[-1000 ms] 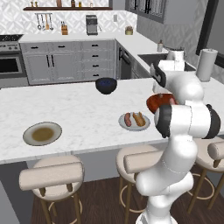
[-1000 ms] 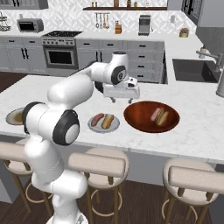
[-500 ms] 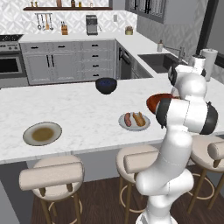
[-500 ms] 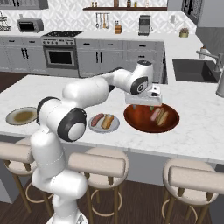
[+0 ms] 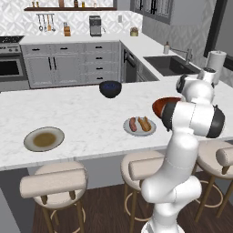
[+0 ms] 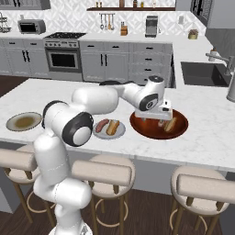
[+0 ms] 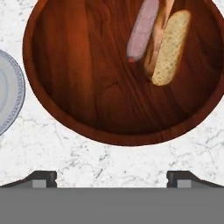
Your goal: Place one bun and one sausage from the bowl on each plate.
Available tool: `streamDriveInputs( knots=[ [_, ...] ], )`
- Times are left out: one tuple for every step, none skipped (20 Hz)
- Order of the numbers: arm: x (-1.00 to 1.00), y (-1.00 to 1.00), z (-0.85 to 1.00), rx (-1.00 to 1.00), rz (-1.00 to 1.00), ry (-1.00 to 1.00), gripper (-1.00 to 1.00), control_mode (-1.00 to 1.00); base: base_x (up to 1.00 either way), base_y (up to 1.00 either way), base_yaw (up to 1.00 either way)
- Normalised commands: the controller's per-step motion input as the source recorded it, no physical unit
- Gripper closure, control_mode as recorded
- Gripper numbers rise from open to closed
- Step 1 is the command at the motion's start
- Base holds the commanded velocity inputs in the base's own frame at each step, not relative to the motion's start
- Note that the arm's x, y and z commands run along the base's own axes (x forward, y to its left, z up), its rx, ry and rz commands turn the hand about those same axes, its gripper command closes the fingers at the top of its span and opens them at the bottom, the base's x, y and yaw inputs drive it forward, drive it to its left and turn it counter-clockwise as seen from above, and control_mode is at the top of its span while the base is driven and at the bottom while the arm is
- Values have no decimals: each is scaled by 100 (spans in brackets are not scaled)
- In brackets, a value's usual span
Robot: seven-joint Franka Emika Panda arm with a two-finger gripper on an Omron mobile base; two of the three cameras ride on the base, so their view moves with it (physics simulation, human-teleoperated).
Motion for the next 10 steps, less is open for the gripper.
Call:
streamDriveInputs(
  knots=[
    [61, -18, 24, 0, 0, 20, -100, -100, 0, 0, 0],
    [64, -24, 4, 0, 0, 19, -100, -100, 0, 0, 0],
    [71, -26, 0, 0, 0, 9, -100, -100, 0, 0, 0],
    [64, -31, -11, 0, -1, 4, -100, -100, 0, 0, 0],
    [48, -30, -15, 0, -1, 0, -100, -100, 0, 0, 0],
    [40, -22, -8, 0, -1, 0, -100, -100, 0, 0, 0],
    [47, -24, -12, 0, 0, 0, -100, -100, 0, 0, 0],
    [52, -21, -25, 0, 0, -1, -100, -100, 0, 0, 0],
    [50, -23, -21, 0, 0, -1, -100, -100, 0, 0, 0],
    [31, -36, -12, 0, 0, -4, -100, -100, 0, 0, 0]
  ],
)
